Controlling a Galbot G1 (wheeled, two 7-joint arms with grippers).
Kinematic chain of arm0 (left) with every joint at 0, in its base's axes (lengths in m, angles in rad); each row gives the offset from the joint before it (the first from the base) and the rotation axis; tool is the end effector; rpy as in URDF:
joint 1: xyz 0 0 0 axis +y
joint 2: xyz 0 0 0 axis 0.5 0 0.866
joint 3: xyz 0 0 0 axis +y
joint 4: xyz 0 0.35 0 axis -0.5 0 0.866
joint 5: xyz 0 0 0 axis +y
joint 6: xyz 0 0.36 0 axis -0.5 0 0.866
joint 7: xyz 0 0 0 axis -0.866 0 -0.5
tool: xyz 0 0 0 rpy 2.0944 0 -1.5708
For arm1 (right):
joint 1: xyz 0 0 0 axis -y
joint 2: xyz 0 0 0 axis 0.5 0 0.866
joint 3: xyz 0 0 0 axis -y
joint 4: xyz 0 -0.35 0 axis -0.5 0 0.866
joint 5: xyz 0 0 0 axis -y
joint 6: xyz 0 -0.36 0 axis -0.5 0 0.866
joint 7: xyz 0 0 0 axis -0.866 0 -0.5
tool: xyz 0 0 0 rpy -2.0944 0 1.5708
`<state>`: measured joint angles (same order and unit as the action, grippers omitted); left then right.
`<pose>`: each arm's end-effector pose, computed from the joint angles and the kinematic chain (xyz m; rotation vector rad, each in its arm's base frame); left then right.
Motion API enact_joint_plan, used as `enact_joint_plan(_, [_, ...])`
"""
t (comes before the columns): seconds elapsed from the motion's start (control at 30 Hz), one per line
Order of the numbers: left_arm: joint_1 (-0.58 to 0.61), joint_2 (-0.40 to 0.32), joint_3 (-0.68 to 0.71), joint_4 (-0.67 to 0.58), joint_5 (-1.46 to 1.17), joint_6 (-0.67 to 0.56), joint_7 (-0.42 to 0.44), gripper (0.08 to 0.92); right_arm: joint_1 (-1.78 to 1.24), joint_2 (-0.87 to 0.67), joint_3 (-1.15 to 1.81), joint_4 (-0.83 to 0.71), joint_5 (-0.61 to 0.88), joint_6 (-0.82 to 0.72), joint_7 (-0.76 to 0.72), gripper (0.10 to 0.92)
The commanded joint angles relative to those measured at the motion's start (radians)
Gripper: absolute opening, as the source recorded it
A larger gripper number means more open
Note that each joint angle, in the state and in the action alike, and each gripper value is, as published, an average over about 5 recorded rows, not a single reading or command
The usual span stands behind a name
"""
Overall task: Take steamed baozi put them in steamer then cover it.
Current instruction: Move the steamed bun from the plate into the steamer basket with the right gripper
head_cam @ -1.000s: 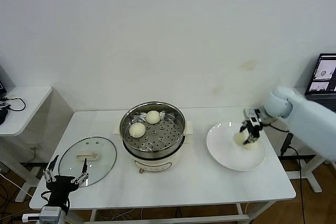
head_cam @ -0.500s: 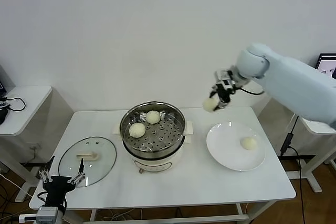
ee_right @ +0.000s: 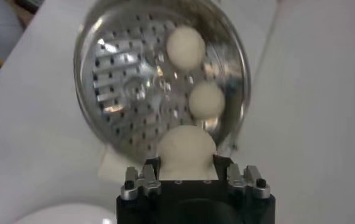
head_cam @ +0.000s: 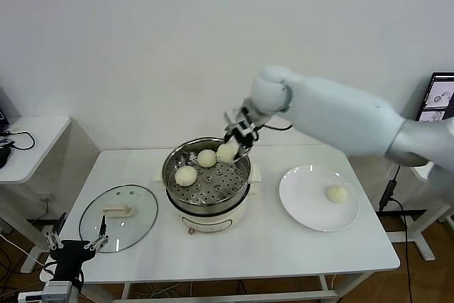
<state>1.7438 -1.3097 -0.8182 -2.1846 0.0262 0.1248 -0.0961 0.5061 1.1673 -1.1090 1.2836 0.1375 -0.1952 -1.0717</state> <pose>0.1417 0.1194 -0.2695 0.2884 -2.9171 -0.6147 0.5505 0.1395 -0.0310 1.6980 -1.2900 1.8396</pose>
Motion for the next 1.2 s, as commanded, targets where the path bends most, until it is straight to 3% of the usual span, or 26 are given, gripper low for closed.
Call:
enact_joint_plan(0.03, [0.000, -0.003, -0.009, 0.006, -0.003, -0.002, -0.001, 0.823, -0.056, 0.108, -0.079, 0.007, -0.057, 0.133, 0.050, 0.569])
enact_joint_plan(0.57, [-0.003, -0.010, -0.012, 0.011, -0.011, -0.007, -0.005, 0.823, -0.080, 0.128, -0.127, 0.029, -0.198, 0.324, 0.120, 0.568])
enact_joint_plan(0.93, [-0.002, -0.012, -0.014, 0.010, -0.015, -0.010, -0.006, 0.823, -0.059, 0.132, -0.141, 0.033, -0.187, 0.352, 0.092, 0.575])
enact_joint_plan(1.03, [-0.003, -0.011, -0.013, 0.011, -0.015, -0.010, -0.006, 0.823, -0.055, 0.128, -0.140, 0.039, -0.179, 0.351, 0.086, 0.612])
enact_joint_plan(1.2, [-0.007, -0.008, -0.012, 0.013, -0.016, -0.010, -0.005, 0.823, -0.036, 0.115, -0.113, 0.042, -0.177, 0.349, 0.086, 0.742])
